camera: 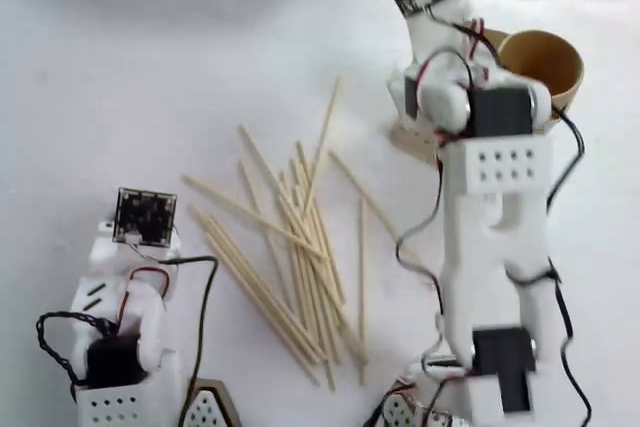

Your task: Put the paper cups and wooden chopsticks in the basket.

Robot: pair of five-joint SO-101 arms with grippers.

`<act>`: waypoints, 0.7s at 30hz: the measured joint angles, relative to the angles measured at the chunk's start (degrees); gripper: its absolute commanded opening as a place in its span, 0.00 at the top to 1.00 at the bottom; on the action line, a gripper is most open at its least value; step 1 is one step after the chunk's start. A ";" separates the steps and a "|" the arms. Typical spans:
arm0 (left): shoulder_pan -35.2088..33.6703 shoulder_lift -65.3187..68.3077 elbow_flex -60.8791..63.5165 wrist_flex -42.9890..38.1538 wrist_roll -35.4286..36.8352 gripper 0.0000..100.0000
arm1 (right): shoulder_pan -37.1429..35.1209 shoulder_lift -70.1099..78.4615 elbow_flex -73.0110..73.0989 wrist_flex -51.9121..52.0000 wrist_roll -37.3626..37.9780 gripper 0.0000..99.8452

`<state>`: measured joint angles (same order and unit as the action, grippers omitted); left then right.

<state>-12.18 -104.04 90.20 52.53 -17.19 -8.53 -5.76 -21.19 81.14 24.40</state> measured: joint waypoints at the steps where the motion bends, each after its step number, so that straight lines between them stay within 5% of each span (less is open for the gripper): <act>1: 0.00 0.00 0.00 -0.09 0.00 0.98 | -0.09 2.55 -3.08 0.97 0.00 0.81; 15: 0.00 0.00 0.00 -0.09 0.00 0.98 | 0.00 31.38 -32.88 11.78 0.00 0.81; 21: 0.00 0.00 0.00 -0.09 0.00 0.98 | 0.18 37.45 -35.96 13.36 0.00 0.98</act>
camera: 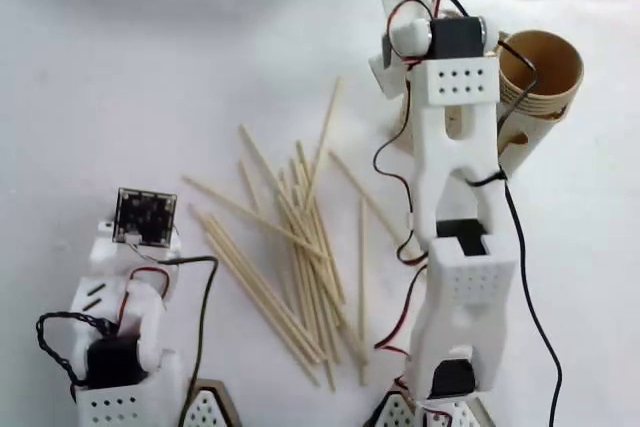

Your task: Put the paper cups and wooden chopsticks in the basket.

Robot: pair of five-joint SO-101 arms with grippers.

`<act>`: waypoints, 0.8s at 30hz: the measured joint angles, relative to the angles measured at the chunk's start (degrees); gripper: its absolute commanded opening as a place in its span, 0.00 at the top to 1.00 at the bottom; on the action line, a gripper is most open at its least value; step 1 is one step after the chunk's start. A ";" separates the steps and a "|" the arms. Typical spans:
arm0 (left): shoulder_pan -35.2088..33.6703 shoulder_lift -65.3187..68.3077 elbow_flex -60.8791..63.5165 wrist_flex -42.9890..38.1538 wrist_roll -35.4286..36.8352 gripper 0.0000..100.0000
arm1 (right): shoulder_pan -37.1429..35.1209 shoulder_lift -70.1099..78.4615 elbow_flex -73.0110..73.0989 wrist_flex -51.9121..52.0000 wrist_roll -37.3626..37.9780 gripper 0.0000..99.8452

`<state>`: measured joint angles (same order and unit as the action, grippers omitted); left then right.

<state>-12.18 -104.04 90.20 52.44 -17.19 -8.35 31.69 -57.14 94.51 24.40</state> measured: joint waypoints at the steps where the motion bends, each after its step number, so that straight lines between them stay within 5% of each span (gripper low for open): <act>1: 0.00 0.00 0.00 0.00 0.00 0.98 | 0.09 0.44 -0.18 0.00 0.00 0.98; 24: 0.00 0.00 0.00 0.00 0.00 0.98 | 0.44 -6.07 4.84 4.04 13.63 0.98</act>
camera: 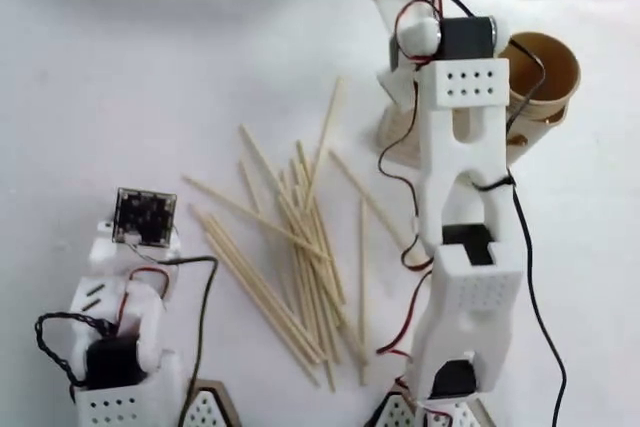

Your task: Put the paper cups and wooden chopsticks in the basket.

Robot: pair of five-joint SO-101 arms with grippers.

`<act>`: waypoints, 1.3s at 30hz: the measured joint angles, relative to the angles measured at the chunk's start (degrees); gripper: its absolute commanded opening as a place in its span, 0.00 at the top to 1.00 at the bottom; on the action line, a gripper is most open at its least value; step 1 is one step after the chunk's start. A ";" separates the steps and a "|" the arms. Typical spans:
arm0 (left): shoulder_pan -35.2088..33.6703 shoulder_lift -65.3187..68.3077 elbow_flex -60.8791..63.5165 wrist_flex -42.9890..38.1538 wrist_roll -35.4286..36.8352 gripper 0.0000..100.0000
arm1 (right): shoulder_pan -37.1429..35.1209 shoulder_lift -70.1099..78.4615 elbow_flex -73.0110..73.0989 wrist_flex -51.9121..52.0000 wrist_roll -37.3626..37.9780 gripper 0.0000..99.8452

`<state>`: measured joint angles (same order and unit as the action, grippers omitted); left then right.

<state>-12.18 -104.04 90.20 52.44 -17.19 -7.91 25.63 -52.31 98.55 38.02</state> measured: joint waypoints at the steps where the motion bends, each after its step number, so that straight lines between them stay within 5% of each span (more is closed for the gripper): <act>1: 0.00 0.00 0.00 0.00 0.00 0.98 | -0.18 -1.05 1.67 0.00 1.32 0.98; 12: 0.00 0.00 0.00 0.00 0.00 0.98 | -0.26 -11.25 17.41 0.00 12.13 0.97; 18: 0.00 0.00 0.00 0.00 0.00 0.98 | -0.18 -15.30 17.41 0.00 12.13 0.78; 24: 0.00 0.00 0.00 0.00 0.00 0.98 | -1.05 -25.93 17.49 0.00 3.78 0.78; 30: 0.00 0.00 0.00 0.00 0.00 0.98 | -9.14 -37.63 17.85 0.00 -2.46 0.82; 39: -0.09 0.00 0.00 0.00 0.00 0.98 | -20.66 -40.18 27.43 0.00 -21.71 0.82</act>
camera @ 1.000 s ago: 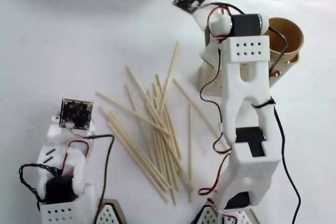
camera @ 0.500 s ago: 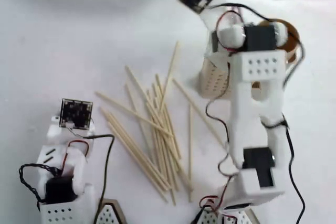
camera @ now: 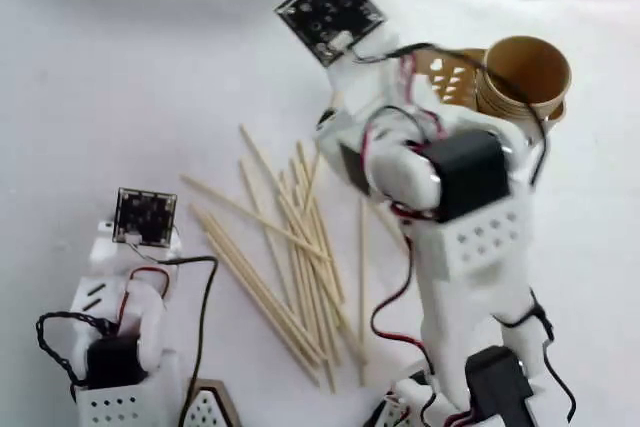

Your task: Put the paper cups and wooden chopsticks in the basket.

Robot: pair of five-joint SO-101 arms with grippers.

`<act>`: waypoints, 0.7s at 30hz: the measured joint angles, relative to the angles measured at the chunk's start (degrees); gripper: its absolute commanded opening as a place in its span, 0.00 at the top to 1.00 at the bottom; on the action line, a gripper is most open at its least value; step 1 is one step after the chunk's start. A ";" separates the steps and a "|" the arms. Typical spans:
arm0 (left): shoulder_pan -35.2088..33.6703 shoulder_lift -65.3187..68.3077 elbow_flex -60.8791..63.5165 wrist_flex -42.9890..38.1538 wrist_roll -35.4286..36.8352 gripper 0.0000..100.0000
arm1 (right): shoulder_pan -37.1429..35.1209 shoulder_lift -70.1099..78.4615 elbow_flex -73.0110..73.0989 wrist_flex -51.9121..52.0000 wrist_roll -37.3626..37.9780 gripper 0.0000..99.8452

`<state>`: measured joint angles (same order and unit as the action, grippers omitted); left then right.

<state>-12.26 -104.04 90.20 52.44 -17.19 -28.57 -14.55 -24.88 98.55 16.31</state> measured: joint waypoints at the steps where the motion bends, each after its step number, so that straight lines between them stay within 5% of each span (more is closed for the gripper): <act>1: -0.35 0.00 0.00 0.00 0.00 0.98 | -0.53 1.14 1.41 0.00 -2.02 0.82; 8: -1.58 0.00 0.00 -1.14 0.00 0.98 | -1.05 16.97 5.80 -2.46 -13.54 0.82; 21: -1.58 0.00 0.00 -1.32 0.00 0.98 | 0.35 48.09 3.60 -19.69 -14.86 0.82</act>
<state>-13.85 -104.04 90.20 51.12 -17.19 -28.22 33.54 -21.27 78.86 1.45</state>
